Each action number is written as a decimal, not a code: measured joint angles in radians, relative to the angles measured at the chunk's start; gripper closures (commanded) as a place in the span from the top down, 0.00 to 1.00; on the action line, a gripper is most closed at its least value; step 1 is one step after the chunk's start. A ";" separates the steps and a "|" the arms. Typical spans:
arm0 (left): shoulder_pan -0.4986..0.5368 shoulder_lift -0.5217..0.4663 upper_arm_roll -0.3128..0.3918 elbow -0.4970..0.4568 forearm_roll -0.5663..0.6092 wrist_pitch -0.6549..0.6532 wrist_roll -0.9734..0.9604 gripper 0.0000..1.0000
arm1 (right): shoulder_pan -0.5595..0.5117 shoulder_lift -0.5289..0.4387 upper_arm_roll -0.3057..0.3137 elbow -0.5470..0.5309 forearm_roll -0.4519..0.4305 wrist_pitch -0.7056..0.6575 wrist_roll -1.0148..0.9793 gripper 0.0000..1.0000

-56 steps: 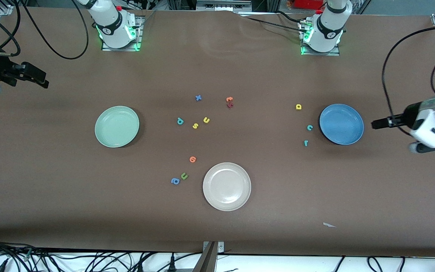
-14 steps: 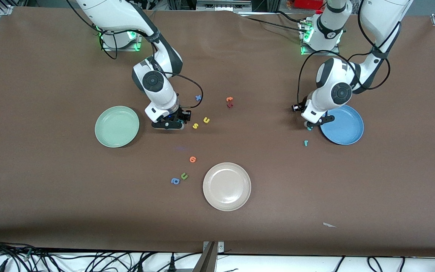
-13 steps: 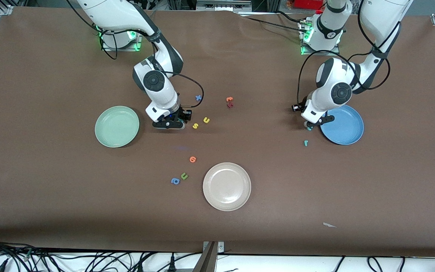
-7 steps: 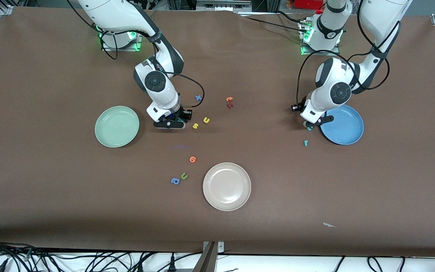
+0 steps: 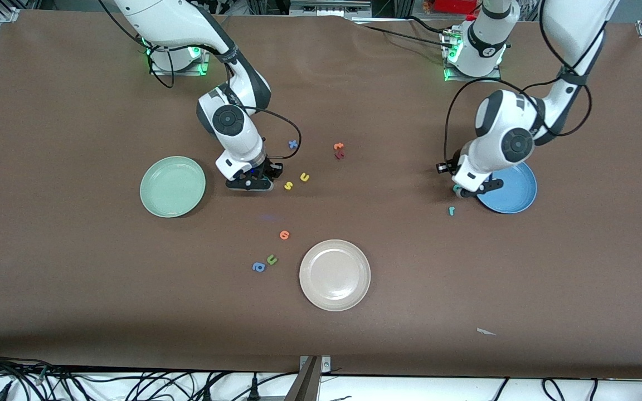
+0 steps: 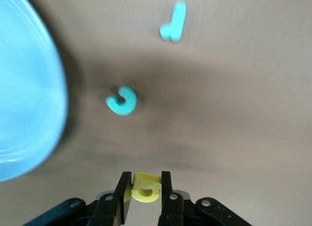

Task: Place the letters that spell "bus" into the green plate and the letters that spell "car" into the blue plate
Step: 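Drop p on green plate with the right gripper while the left gripper drops o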

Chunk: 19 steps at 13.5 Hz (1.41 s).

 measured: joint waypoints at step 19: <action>0.301 0.096 -0.017 0.140 0.163 -0.125 0.285 1.00 | -0.009 -0.183 -0.409 -0.173 -0.002 -0.209 -0.566 1.00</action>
